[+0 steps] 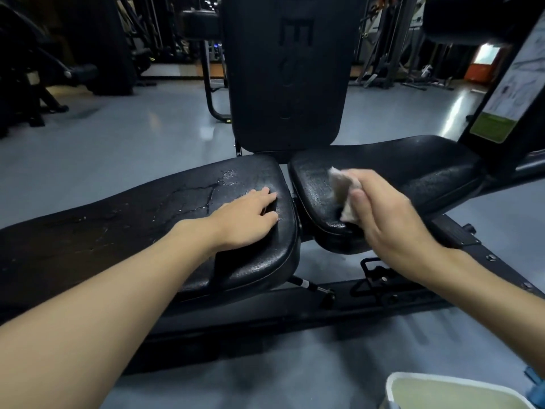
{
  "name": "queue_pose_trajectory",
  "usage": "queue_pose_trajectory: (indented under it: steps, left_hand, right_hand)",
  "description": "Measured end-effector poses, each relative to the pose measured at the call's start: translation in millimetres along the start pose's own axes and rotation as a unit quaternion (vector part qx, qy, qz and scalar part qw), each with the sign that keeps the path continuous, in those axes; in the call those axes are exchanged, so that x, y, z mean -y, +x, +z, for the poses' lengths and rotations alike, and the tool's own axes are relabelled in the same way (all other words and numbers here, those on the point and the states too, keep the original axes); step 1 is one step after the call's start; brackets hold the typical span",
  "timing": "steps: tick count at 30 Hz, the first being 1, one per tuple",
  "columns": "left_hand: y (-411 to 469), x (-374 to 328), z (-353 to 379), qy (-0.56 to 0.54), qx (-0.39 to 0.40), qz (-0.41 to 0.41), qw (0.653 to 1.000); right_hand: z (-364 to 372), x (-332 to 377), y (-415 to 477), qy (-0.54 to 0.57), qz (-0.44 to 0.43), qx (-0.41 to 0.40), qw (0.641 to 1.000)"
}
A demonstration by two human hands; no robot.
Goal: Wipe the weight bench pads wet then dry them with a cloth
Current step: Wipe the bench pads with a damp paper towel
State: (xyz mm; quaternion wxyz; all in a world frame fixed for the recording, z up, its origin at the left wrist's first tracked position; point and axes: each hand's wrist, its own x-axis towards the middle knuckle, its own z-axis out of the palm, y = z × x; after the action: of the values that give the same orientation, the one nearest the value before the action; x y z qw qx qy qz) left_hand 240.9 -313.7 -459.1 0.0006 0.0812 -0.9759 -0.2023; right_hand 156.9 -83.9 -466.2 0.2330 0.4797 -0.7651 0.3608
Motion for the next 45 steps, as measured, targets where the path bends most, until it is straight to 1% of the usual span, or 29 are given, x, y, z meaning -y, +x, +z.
queue_pose_trajectory:
  steps: [2, 3, 4, 5, 6, 7, 8, 9, 11, 12, 14, 17, 18, 21, 22, 23, 25, 26, 27, 30, 33, 35, 36, 40, 42, 43, 45]
  left_hand:
    - [-6.5, 15.7, -6.7, -0.042, -0.022, 0.001, 0.999]
    - [-10.7, 23.5, -9.2, -0.049, -0.036, -0.005, 0.998]
    - [-13.8, 31.7, -11.4, -0.056, -0.045, -0.009, 0.997]
    - [-15.7, 39.6, -13.2, -0.064, -0.049, -0.009, 0.997]
    - [-16.8, 49.7, -16.0, -0.068, -0.052, -0.01, 0.996]
    - [-17.6, 60.5, -18.6, -0.063, -0.049, -0.018, 0.997]
    - [-16.7, 71.0, -20.5, -0.052, -0.041, -0.03, 0.997]
    - [-14.4, 82.8, -21.5, -0.038, -0.033, -0.037, 0.998]
    - [-11.0, 99.1, -20.4, 0.012, 0.01, -0.05, 0.999]
    - [-9.6, 104.5, -19.3, 0.037, 0.036, -0.058, 0.997]
    - [-7.0, 111.5, -17.4, 0.053, 0.056, -0.057, 0.995]
    - [-7.4, 118.9, -13.3, 0.063, 0.043, -0.031, 0.997]
    - [-7.5, 120.3, -13.0, 0.068, 0.041, -0.026, 0.997]
    - [-4.6, 124.7, -10.4, 0.073, 0.054, -0.017, 0.996]
    - [-3.9, 125.1, -11.1, 0.073, 0.056, -0.012, 0.996]
    - [-3.0, 125.8, -12.6, 0.074, 0.056, -0.006, 0.996]
    - [-2.2, 127.9, -15.1, 0.073, 0.056, 0.003, 0.996]
    - [-2.4, 128.5, -15.5, 0.07, 0.058, 0.006, 0.996]
    - [-3.5, 128.7, -15.4, 0.068, 0.058, 0.01, 0.996]
    - [-5.6, 130.9, -14.0, 0.067, 0.045, 0.02, 0.997]
    - [-3.3, 131.4, -15.5, 0.067, 0.045, 0.022, 0.997]
    - [-3.5, 131.5, -16.3, 0.067, 0.044, 0.029, 0.996]
    - [-3.4, 132.3, -16.6, 0.067, 0.043, 0.031, 0.996]
    - [-2.3, 132.2, -17.7, 0.066, 0.05, 0.027, 0.996]
    - [-3.8, 131.7, -19.1, 0.065, 0.054, 0.021, 0.996]
    - [-3.7, 131.1, -19.8, 0.068, 0.057, 0.022, 0.996]
    - [-3.2, 131.6, -20.1, 0.074, 0.061, 0.026, 0.995]
  right_hand:
    - [23.0, 29.4, 23.6, 0.067, 0.026, -0.03, 0.997]
    - [34.8, 43.0, 32.5, 0.084, 0.027, -0.009, 0.996]
    - [47.6, 52.6, 37.8, 0.073, 0.018, 0.056, 0.996]
    - [58.3, 59.5, 39.1, 0.022, 0.004, 0.155, 0.988]
    - [69.0, 65.0, 37.5, -0.052, -0.004, 0.255, 0.966]
    - [76.2, 70.0, 34.6, -0.119, 0.014, 0.33, 0.936]
    - [79.9, 73.7, 32.2, -0.168, 0.032, 0.364, 0.915]
    - [81.9, 79.2, 31.0, -0.207, 0.032, 0.359, 0.91]
    - [87.9, 89.4, 30.2, -0.249, 0.016, 0.322, 0.913]
    - [92.7, 92.0, 32.1, -0.251, 0.019, 0.327, 0.911]
    - [101.6, 95.1, 37.9, -0.251, 0.054, 0.349, 0.901]
    - [109.0, 96.5, 53.4, -0.241, 0.136, 0.314, 0.908]
    - [109.1, 97.9, 57.3, -0.237, 0.16, 0.313, 0.906]
    - [103.4, 106.9, 52.8, -0.287, 0.184, 0.381, 0.859]
    - [100.5, 112.0, 48.0, -0.29, 0.195, 0.387, 0.853]
    - [98.7, 115.6, 45.4, -0.287, 0.206, 0.375, 0.857]
    - [101.0, 114.4, 48.6, -0.258, 0.214, 0.328, 0.883]
    - [104.1, 111.2, 51.9, -0.238, 0.214, 0.321, 0.891]
    - [106.6, 108.4, 54.2, -0.222, 0.213, 0.331, 0.892]
    - [107.6, 107.4, 49.0, -0.227, 0.226, 0.368, 0.873]
    - [97.4, 120.8, 32.5, -0.208, 0.252, 0.36, 0.874]
    - [94.8, 121.5, 28.0, -0.224, 0.254, 0.358, 0.87]
    - [97.1, 117.8, 32.8, -0.24, 0.254, 0.362, 0.864]
    - [122.6, 87.8, 76.0, -0.294, 0.288, 0.399, 0.82]
    - [131.8, 78.5, 91.1, -0.31, 0.294, 0.406, 0.808]
    - [131.1, 77.7, 92.7, -0.313, 0.286, 0.4, 0.813]
    - [121.9, 81.2, 84.0, -0.304, 0.253, 0.379, 0.837]
